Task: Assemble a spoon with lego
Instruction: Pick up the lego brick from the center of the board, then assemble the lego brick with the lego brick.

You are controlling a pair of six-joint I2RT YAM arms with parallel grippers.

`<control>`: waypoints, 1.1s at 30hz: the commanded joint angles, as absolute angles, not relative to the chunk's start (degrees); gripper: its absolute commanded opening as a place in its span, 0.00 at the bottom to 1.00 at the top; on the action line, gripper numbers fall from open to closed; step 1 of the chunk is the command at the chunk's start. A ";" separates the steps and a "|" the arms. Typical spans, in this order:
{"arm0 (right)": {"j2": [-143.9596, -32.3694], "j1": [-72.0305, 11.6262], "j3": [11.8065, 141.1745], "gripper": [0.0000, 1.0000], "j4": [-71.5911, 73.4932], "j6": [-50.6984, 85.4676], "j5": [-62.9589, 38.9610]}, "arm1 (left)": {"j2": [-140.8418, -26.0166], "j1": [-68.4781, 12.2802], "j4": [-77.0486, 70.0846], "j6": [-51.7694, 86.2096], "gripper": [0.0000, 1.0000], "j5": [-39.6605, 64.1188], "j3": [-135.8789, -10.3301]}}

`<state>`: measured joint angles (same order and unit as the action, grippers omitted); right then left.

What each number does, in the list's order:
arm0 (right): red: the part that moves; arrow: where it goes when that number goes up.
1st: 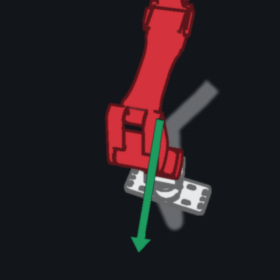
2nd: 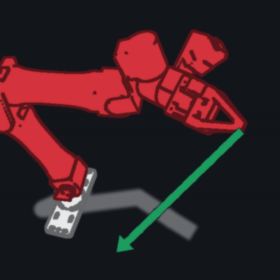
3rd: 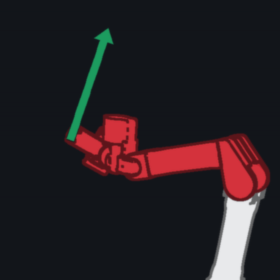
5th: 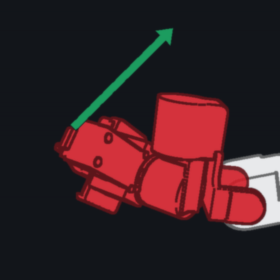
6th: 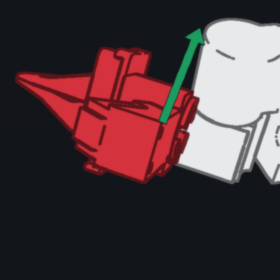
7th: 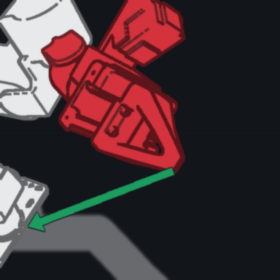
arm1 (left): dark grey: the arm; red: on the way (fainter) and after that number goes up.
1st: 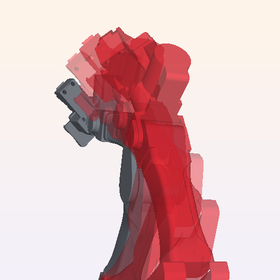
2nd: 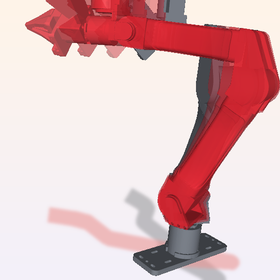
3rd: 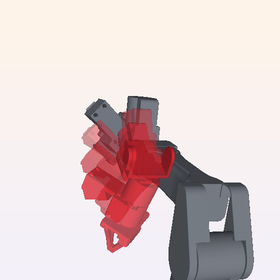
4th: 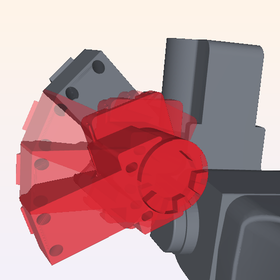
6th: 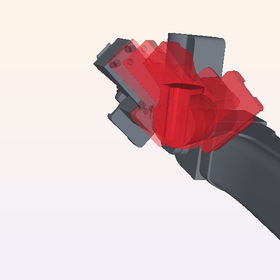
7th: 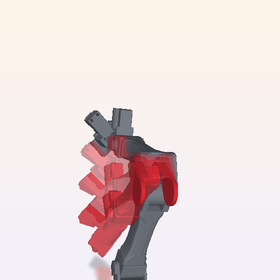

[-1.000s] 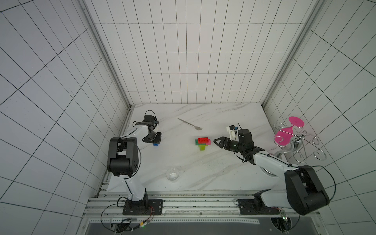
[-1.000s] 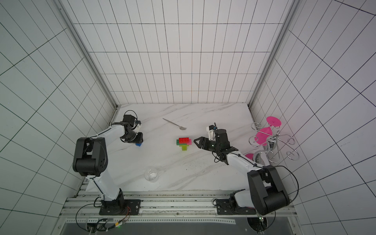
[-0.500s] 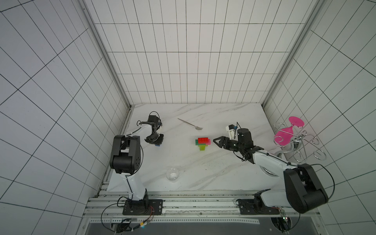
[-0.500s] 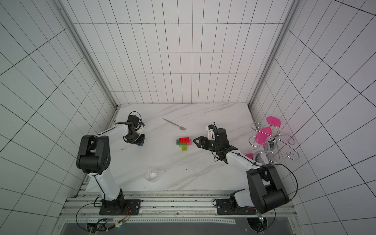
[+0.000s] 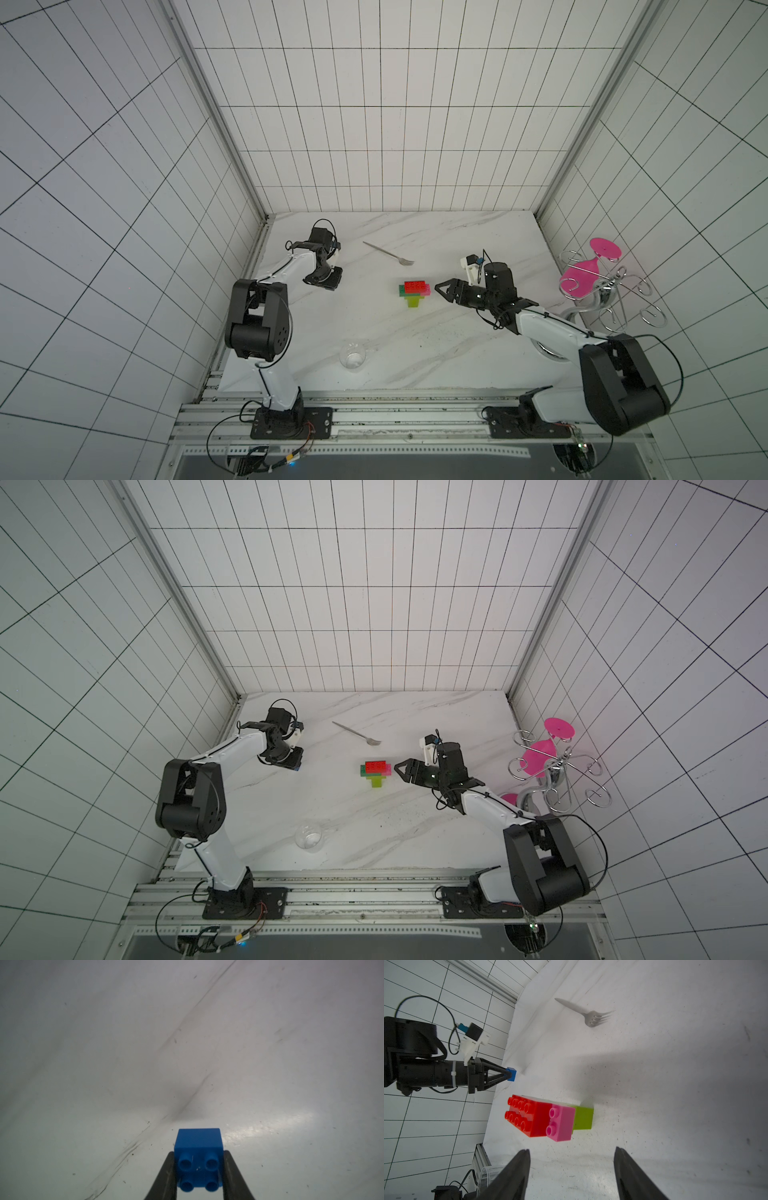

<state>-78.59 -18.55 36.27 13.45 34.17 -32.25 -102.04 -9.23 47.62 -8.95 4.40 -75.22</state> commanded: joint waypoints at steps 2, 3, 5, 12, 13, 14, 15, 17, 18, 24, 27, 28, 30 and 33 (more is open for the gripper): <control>-78.86 -19.25 38.58 0.67 13.01 32.96 -32.26 | -93.21 -16.47 47.52 -18.50 0.18 13.39 -80.44; -78.87 -19.25 38.54 0.67 12.94 32.87 -32.26 | -92.35 -18.22 48.01 -20.65 0.19 14.93 -81.65; -78.83 -19.25 38.62 0.67 12.83 32.79 -32.28 | -91.27 -21.32 48.35 -23.90 0.20 16.92 -83.73; -77.06 -19.16 38.42 0.67 11.99 32.27 -31.40 | -96.76 -31.18 59.08 -32.82 0.20 17.26 -96.49; -76.69 -19.16 38.32 0.67 11.88 32.13 -31.04 | -97.99 -32.36 60.68 -34.12 0.19 16.47 -97.81; -76.24 -19.07 38.18 0.67 11.66 32.06 -30.65 | -99.65 -33.50 62.45 -35.34 0.20 15.58 -99.41; -75.72 -18.99 38.02 0.67 11.55 32.02 -30.31 | -101.38 -34.43 64.31 -36.48 0.20 15.16 -101.13; -74.78 -18.81 37.67 0.67 11.51 31.91 -29.67 | -104.45 -35.65 66.85 -37.75 0.20 14.55 -103.92; -74.27 -18.81 37.47 0.67 11.47 31.90 -29.22 | -105.94 -36.03 67.94 -38.41 0.20 14.60 -105.32; -72.62 -18.24 36.52 0.67 11.34 31.46 -27.02 | -112.18 -38.81 71.30 -41.54 0.20 13.30 -110.74; -73.19 -18.19 36.76 0.67 11.43 31.47 -27.55 | -114.56 -40.14 73.20 -42.14 0.20 9.75 -113.52; -73.36 -18.19 36.79 0.67 11.43 31.43 -27.59 | -115.06 -40.43 73.78 -42.48 0.20 9.41 -114.09; -73.78 -18.19 36.82 0.67 11.51 31.53 -27.73 | -115.94 -40.69 74.81 -43.28 0.20 9.24 -114.93; -74.31 -18.19 37.00 0.67 11.65 31.55 -28.15 | -117.23 -41.21 75.46 -44.13 0.20 8.35 -115.84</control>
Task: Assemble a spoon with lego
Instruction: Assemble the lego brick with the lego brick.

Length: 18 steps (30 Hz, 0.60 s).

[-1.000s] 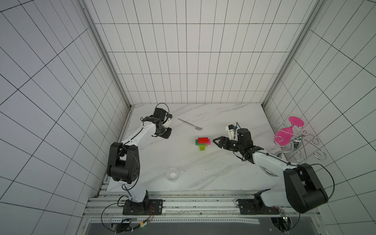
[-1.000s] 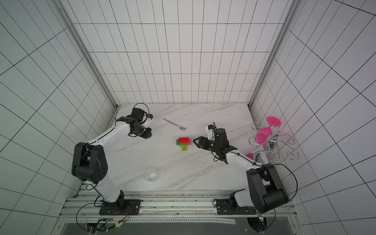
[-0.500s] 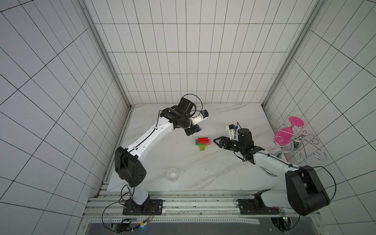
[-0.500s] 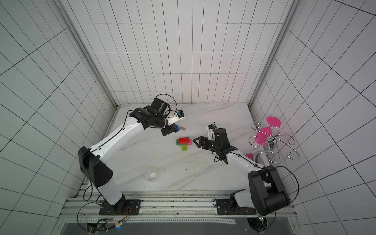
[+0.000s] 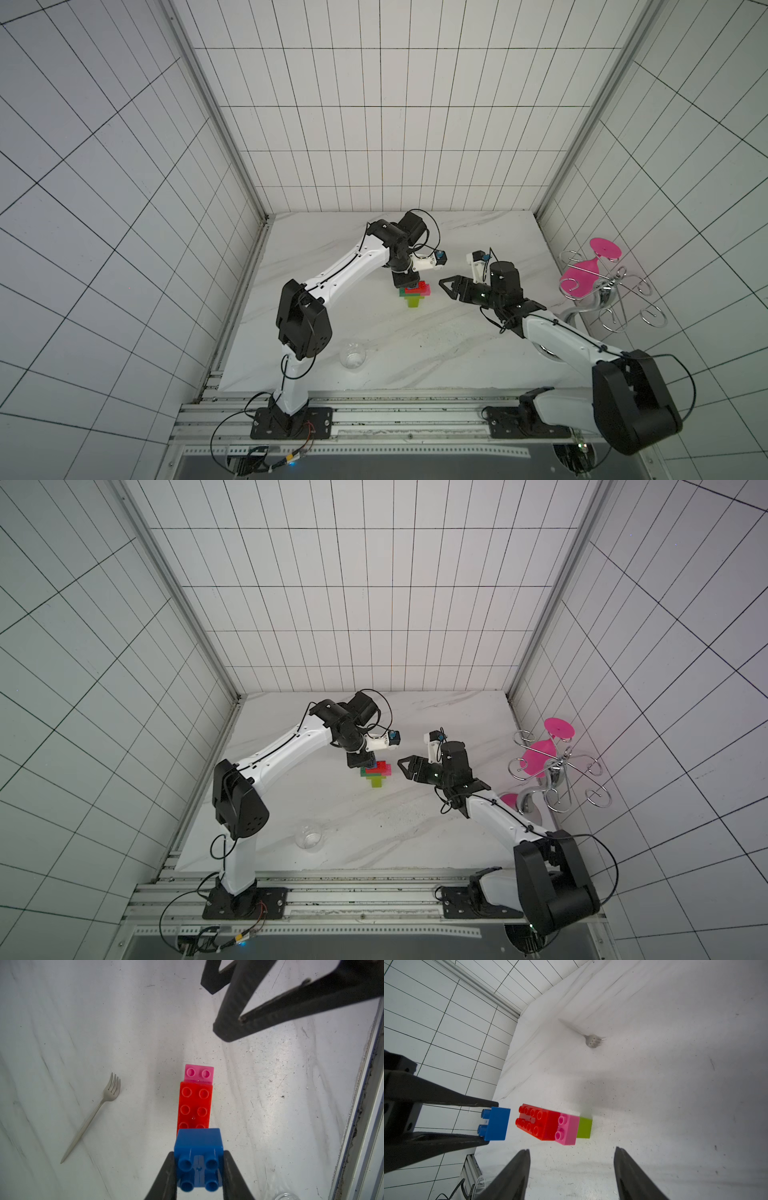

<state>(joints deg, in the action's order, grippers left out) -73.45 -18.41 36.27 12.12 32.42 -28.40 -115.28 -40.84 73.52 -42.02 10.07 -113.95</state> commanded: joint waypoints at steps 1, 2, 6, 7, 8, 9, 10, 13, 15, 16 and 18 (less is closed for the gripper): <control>-74.52 -18.17 37.07 0.67 11.69 31.61 -28.26 | -117.90 -41.44 75.77 -44.35 0.21 7.64 -116.29; -74.78 -18.19 37.07 0.67 11.77 31.57 -28.35 | -118.59 -41.57 76.25 -44.37 0.21 6.88 -117.13; -75.51 -18.19 37.22 0.67 12.00 31.73 -28.82 | -119.95 -41.74 77.38 -45.26 0.21 6.42 -118.97; -75.69 -18.19 37.22 0.67 12.01 31.74 -28.83 | -120.13 -41.86 77.26 -45.56 0.21 6.42 -119.29; -75.78 -18.19 37.35 0.67 12.02 31.73 -28.89 | -120.34 -41.91 77.31 -45.81 0.21 6.72 -119.72; -75.98 -18.17 37.35 0.67 12.04 31.71 -28.86 | -120.50 -41.97 77.26 -46.06 0.21 6.96 -120.16; -76.09 -18.15 37.40 0.67 12.04 31.73 -28.83 | -120.81 -42.01 77.35 -46.27 0.21 7.11 -120.52; -76.16 -18.19 37.44 0.67 12.04 31.69 -28.92 | -121.64 -42.14 77.43 -46.54 0.21 7.16 -121.44; -76.18 -18.18 37.40 0.67 12.04 31.63 -28.84 | -122.31 -42.26 77.50 -46.69 0.21 7.32 -121.77; -76.23 -18.19 37.44 0.67 12.04 31.57 -28.83 | -122.69 -42.28 77.56 -46.67 0.21 7.31 -121.94; -76.39 -18.19 37.50 0.67 12.04 31.55 -28.90 | -123.60 -42.36 78.07 -46.59 0.21 7.41 -122.87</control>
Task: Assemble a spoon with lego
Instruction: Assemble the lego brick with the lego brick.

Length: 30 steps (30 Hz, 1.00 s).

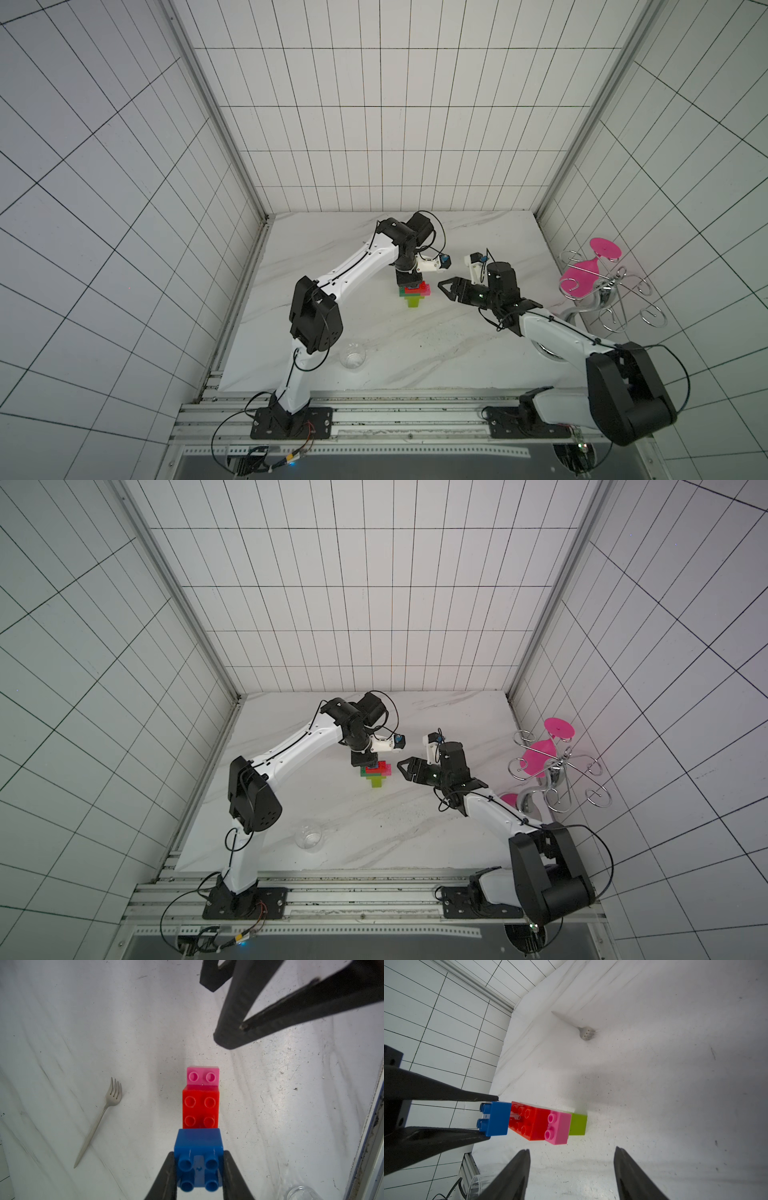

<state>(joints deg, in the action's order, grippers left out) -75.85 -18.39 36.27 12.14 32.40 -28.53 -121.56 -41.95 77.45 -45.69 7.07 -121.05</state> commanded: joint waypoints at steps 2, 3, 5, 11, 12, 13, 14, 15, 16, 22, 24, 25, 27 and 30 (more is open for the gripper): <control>-76.70 -18.19 37.57 0.67 12.00 31.55 -29.00 | -124.56 -42.36 78.94 -46.65 0.21 7.74 -123.94; -76.78 -18.19 37.61 0.67 12.02 31.55 -29.13 | -124.95 -42.36 79.25 -46.74 0.21 7.84 -124.33; -76.87 -18.14 37.66 0.67 11.96 31.55 -29.11 | -125.40 -42.45 79.12 -46.82 0.21 7.86 -124.63; -76.83 -18.18 37.78 0.67 11.86 31.43 -29.13 | -126.78 -43.07 79.77 -48.24 0.21 7.43 -124.89; -76.87 -18.19 37.78 0.67 11.87 31.44 -29.13 | -127.06 -43.15 80.02 -48.32 0.21 7.38 -124.81; -76.86 -18.15 37.78 0.67 11.87 31.46 -29.20 | -127.38 -43.13 80.45 -48.45 0.21 7.33 -124.76; -76.90 -18.19 37.79 0.67 11.87 31.45 -29.23 | -127.80 -43.15 80.76 -48.52 0.21 7.08 -124.73; -76.87 -18.19 37.79 0.67 11.87 31.44 -29.20 | -128.22 -43.13 81.01 -48.64 0.21 6.61 -124.63; -76.87 -18.19 37.79 0.67 11.87 31.46 -29.27 | -128.61 -43.15 81.19 -48.63 0.21 5.91 -124.47; -76.76 -18.17 37.79 0.67 11.87 31.55 -29.13 | -131.40 -43.33 82.34 -48.82 0.22 5.19 -124.01; -76.73 -18.19 37.71 0.67 11.87 31.55 -29.13 | -132.84 -43.33 83.18 -48.94 0.24 5.87 -124.59; -76.72 -18.19 37.65 0.67 11.89 31.53 -29.18 | -133.54 -43.33 83.48 -49.08 0.25 6.29 -124.83; -76.64 -18.19 37.69 0.67 11.95 31.64 -29.21 | -135.21 -43.33 84.33 -49.22 0.25 7.15 -125.39; -76.52 -18.19 37.62 0.67 12.04 31.69 -29.02 | -137.31 -43.33 85.05 -49.05 0.25 7.12 -125.60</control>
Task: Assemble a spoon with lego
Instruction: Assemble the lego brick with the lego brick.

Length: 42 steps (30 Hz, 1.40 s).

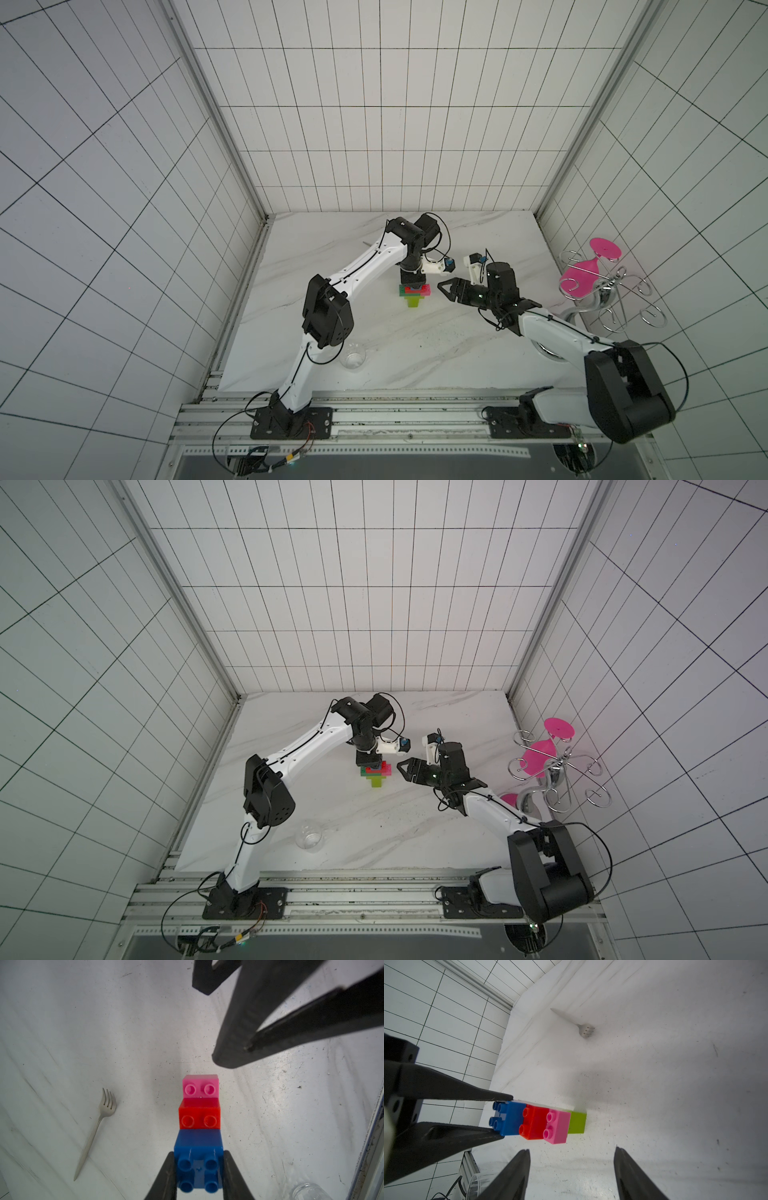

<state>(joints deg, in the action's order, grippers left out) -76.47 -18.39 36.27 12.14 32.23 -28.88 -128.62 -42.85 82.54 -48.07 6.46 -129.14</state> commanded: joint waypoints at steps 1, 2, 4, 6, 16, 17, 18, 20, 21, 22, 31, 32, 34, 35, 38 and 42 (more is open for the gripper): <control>-76.47 -18.19 37.60 0.67 12.04 31.70 -29.03 | -137.75 -43.33 85.06 -48.98 0.24 7.04 -125.60; -76.48 -18.19 37.62 0.67 12.00 31.71 -29.05 | -138.10 -43.33 84.91 -48.74 0.24 7.09 -125.53; -76.52 -18.18 37.60 0.67 12.04 31.73 -29.01 | -138.21 -43.25 83.89 -47.83 0.24 6.74 -125.88; -76.30 -18.19 37.53 0.67 12.04 31.60 -28.95 | -137.63 -43.15 83.50 -47.20 0.24 6.50 -126.80; -75.14 -18.11 37.09 0.68 12.04 30.94 -28.28 | -130.08 -41.58 78.33 -45.77 0.50 6.66 -124.28; -75.08 -18.11 37.09 0.68 12.03 30.85 -28.36 | -129.46 -41.49 77.94 -45.67 0.52 7.09 -124.32; -75.12 -18.11 37.06 0.68 12.13 30.76 -28.45 | -128.80 -41.50 77.28 -45.35 0.54 7.21 -124.32; -75.15 -18.11 36.98 0.68 12.51 30.54 -28.63 | -127.60 -41.49 76.45 -45.04 0.56 7.80 -124.44; -75.16 -18.11 36.87 0.68 12.73 30.43 -28.80 | -126.92 -41.57 75.94 -44.87 0.58 7.77 -124.45; -75.14 -18.11 36.81 0.68 12.94 30.33 -28.84 | -126.16 -41.70 75.48 -44.82 0.61 7.59 -124.41; -74.05 -19.24 33.67 0.68 20.20 24.48 -29.15 | -112.43 -41.08 71.61 -44.38 0.71 13.42 -116.63; -73.66 -20.24 33.05 0.68 21.38 21.63 -28.63 | -109.83 -40.75 70.44 -43.55 0.71 14.10 -114.55; -72.33 -23.74 31.70 0.69 22.68 10.72 -25.96 | -102.91 -39.49 67.24 -39.14 0.71 16.67 -108.57; -72.01 -25.50 31.35 0.71 22.59 5.41 -25.00 | -99.43 -38.92 64.29 -35.63 0.71 17.36 -105.39; -72.67 -27.51 30.58 0.77 24.42 -9.36 -28.54 | -85.52 -38.16 47.50 -19.90 0.71 17.56 -88.98; -75.44 -27.34 33.03 0.79 23.21 -17.46 -30.24 | -67.96 -41.09 30.95 -6.05 0.75 17.89 -70.57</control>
